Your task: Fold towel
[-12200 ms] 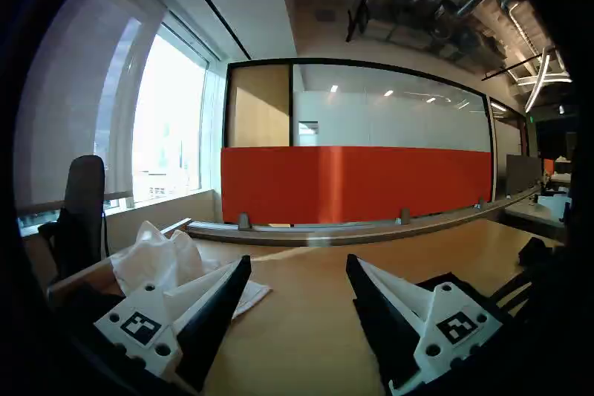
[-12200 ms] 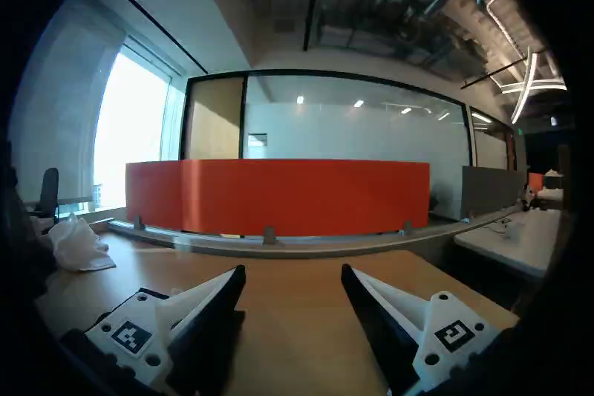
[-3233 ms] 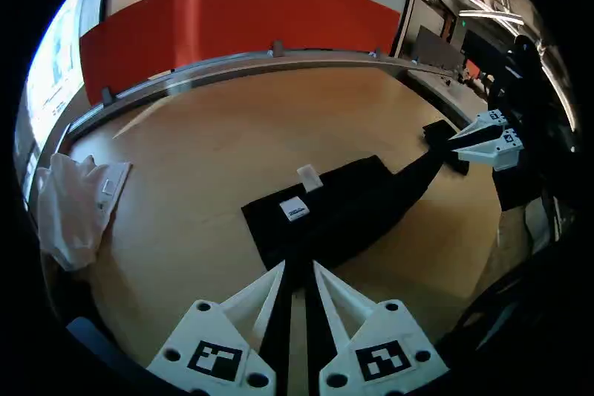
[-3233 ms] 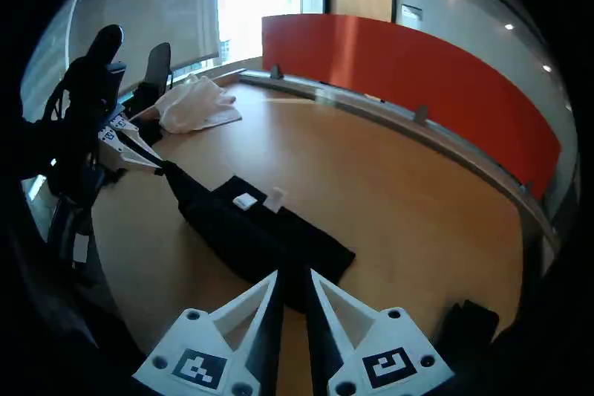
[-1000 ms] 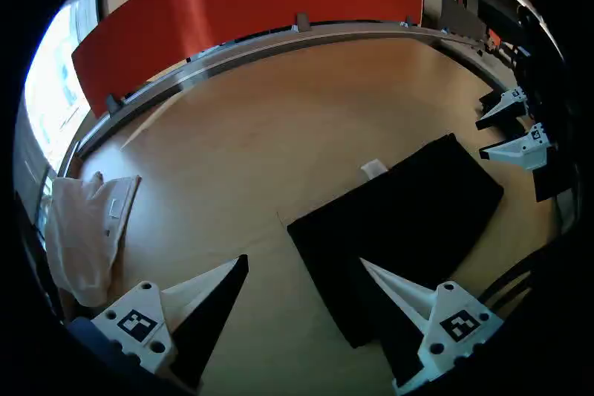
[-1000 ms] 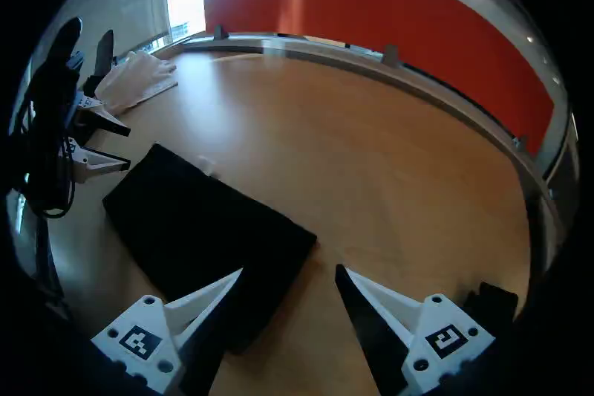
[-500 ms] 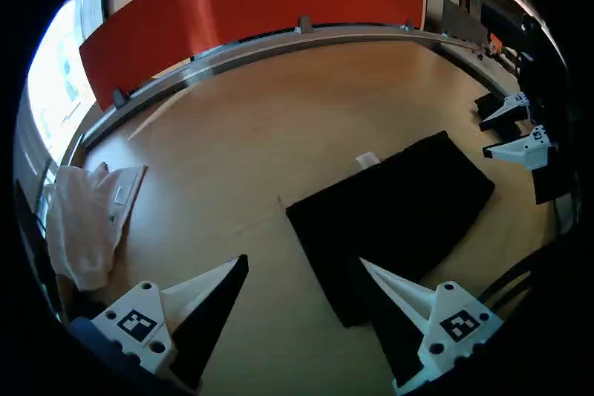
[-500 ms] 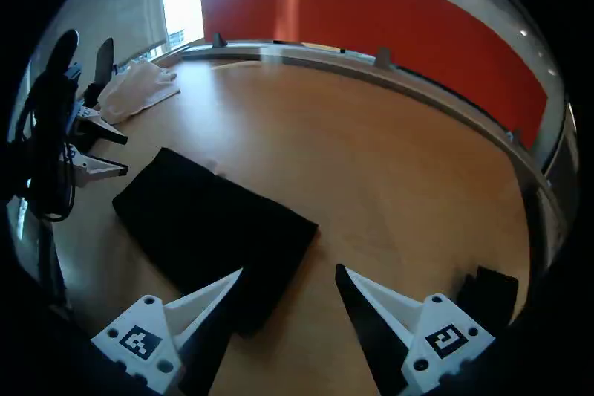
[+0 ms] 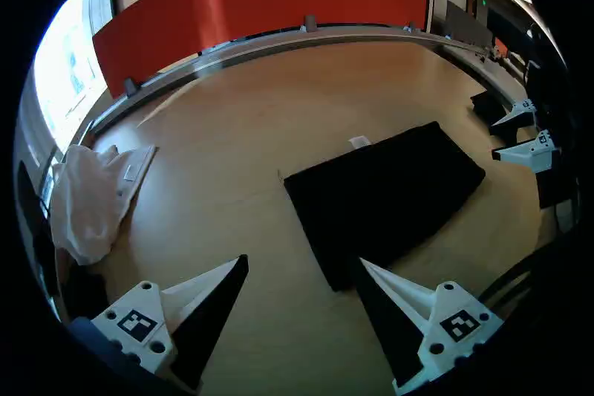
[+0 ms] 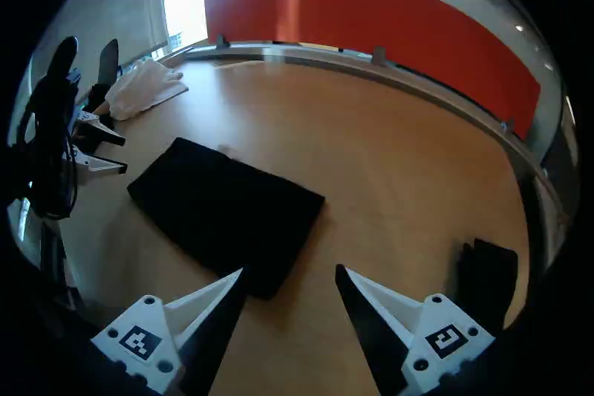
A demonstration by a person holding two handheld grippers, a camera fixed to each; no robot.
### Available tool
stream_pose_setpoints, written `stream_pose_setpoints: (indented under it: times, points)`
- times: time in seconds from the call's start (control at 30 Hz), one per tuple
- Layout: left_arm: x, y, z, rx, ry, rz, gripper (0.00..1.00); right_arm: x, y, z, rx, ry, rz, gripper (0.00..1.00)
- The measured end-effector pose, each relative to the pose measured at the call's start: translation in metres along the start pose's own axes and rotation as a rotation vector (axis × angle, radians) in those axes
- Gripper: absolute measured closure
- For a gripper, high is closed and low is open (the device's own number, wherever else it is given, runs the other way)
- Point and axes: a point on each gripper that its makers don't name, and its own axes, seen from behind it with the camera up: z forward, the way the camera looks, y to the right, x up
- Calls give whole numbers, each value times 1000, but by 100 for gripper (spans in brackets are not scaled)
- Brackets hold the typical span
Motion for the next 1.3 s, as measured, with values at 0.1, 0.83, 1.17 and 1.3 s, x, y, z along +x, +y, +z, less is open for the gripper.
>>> stream_pose_setpoints:
  times: [0.1,0.83,1.17,1.3]
  points:
    - [-6,1,-4,1,-3,-2,0,-4,-1,-4,2,1,2,14]
    - [-34,-11,-43,65,27,-142,0,-1,-14,10,62,-17,-96,14]
    - [-53,-20,-61,101,29,-204,0,2,-21,18,94,-28,-137,14]
    - [-57,-21,-66,112,31,-210,0,-1,-23,21,105,-37,-148,14]
